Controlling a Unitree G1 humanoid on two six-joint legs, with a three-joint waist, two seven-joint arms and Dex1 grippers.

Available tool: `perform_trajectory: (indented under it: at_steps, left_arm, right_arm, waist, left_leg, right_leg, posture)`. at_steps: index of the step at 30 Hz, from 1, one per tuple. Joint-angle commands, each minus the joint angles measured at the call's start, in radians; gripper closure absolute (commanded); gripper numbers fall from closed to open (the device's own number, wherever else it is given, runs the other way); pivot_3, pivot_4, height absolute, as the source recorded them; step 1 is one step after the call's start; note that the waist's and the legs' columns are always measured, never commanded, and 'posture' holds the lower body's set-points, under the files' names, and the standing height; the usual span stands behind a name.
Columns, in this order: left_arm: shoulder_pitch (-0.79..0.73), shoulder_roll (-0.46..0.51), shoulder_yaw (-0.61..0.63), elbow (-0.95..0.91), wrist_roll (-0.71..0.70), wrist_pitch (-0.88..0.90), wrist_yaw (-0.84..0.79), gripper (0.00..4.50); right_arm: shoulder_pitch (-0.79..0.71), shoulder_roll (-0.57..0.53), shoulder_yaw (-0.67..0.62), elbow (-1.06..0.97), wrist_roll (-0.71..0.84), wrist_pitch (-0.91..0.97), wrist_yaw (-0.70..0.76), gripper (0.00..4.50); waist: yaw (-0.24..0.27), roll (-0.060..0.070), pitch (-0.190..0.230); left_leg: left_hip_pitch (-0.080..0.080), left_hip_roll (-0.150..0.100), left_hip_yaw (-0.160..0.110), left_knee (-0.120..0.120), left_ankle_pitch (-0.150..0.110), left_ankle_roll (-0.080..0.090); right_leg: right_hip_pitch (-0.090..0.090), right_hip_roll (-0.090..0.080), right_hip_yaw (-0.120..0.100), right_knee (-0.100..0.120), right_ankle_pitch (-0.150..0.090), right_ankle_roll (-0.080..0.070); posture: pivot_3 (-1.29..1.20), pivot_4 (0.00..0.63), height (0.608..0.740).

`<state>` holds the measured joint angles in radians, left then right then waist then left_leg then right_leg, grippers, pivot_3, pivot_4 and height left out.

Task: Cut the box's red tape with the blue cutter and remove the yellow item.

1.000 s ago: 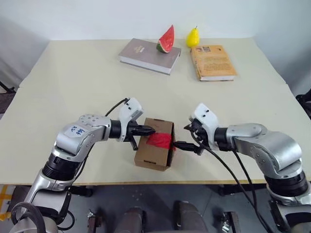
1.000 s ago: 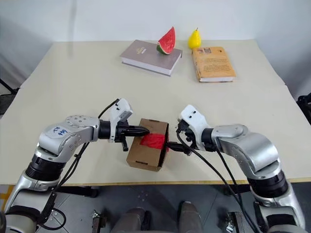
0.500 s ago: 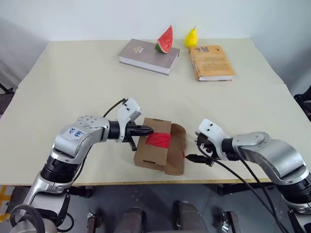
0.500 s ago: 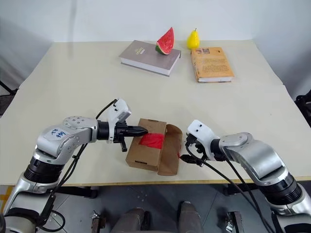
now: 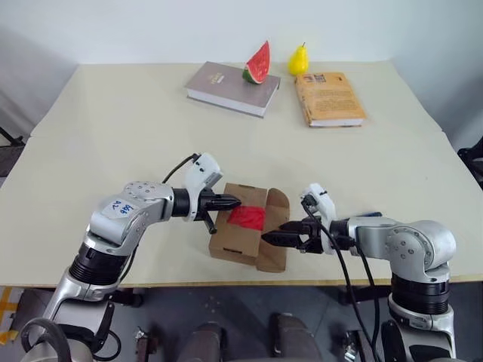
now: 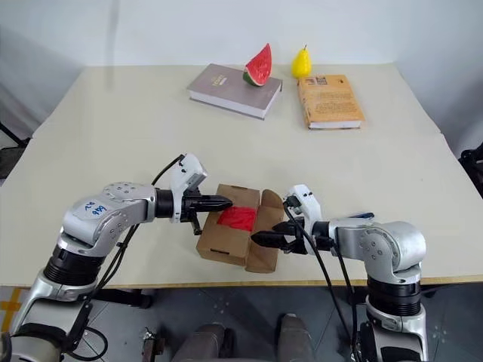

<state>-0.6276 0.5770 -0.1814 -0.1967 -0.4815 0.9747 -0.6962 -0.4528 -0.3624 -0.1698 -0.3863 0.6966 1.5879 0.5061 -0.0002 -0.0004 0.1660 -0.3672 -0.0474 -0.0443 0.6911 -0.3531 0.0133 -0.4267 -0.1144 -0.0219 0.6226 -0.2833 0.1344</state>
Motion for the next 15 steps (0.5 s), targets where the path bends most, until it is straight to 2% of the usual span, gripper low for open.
perform_trajectory:
  at_steps: [1, 9, 15]
  left_arm:
    - [0.027, 0.014, -0.005, 0.009, 0.039, 0.032, 0.035, 4.50]
    - [0.032, 0.023, -0.006, 0.007, 0.038, 0.034, 0.028, 4.50]
    - [0.020, 0.046, -0.027, 0.020, 0.033, 0.037, -0.012, 4.50]
  right_arm:
    - [0.055, -0.028, -0.032, 0.015, 0.023, 0.026, -0.055, 0.02]
    - [0.092, -0.086, -0.182, 0.039, 0.195, 0.026, -0.097, 0.02]
    - [0.128, -0.060, -0.185, 0.096, 0.271, 0.026, -0.155, 0.02]
  waist:
    - [0.001, 0.000, -0.001]
    - [0.001, 0.000, -0.001]
    - [-0.002, 0.000, -0.001]
  left_leg:
    - [0.000, 0.000, 0.000, 0.000, 0.000, 0.000]
    - [-0.001, 0.000, 0.000, 0.000, 0.000, 0.000]
    - [0.000, 0.001, 0.000, -0.001, 0.000, 0.000]
  right_leg:
    - [0.000, 0.000, 0.000, 0.000, 0.000, 0.000]
    - [0.000, 0.000, 0.001, -0.001, 0.000, 0.000]
    - [0.000, 0.000, 0.002, -0.002, 0.000, 0.000]
  posture:
    - [0.00, 0.150, 0.740]
    - [0.00, 0.150, 0.740]
    - [0.00, 0.150, 0.740]
